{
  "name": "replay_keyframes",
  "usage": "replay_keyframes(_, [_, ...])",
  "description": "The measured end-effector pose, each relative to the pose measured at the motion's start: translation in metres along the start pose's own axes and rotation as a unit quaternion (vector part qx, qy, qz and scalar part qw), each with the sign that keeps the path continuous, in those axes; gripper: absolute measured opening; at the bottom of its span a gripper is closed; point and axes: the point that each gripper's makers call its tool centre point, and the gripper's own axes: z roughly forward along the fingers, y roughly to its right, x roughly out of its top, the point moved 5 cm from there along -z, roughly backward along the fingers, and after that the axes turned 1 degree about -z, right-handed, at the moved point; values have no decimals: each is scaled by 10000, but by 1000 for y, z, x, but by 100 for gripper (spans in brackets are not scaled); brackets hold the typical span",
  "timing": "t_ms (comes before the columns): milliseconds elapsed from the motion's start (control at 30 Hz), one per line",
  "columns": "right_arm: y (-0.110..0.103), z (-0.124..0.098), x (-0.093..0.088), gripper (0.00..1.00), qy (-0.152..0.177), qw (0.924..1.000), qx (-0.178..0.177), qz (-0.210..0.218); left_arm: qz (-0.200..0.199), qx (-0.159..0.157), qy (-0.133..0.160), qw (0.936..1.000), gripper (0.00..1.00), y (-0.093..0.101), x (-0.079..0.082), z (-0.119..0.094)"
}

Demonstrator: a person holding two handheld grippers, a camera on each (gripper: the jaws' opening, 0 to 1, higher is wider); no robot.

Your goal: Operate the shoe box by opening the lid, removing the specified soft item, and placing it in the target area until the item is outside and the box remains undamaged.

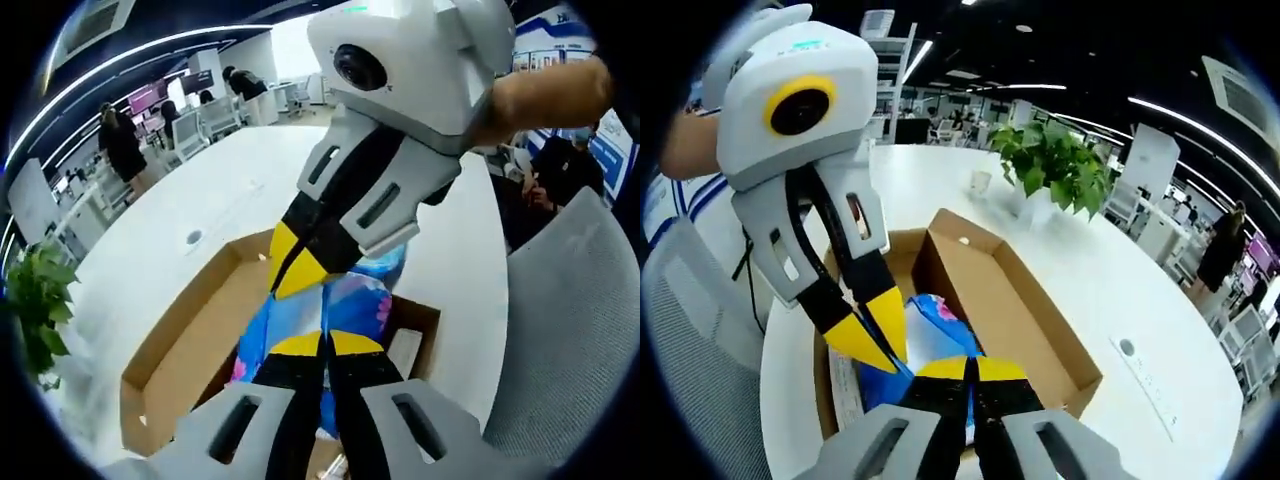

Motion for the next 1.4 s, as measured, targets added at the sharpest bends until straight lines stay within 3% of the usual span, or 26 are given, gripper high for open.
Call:
replay_keyframes(567, [20,-40,3,0,178,9995,-273,-27,152,-80,271,9995,0,13,46,-1])
replay_keyframes(900, [32,-69,-14,0,193,9987,-467,94,311,-316,390,9983,0,30,73,15])
replay_keyframes(1400, [46,-99,-48,0,77,9970,-691,335,473,-655,465,9956,0,54,100,44])
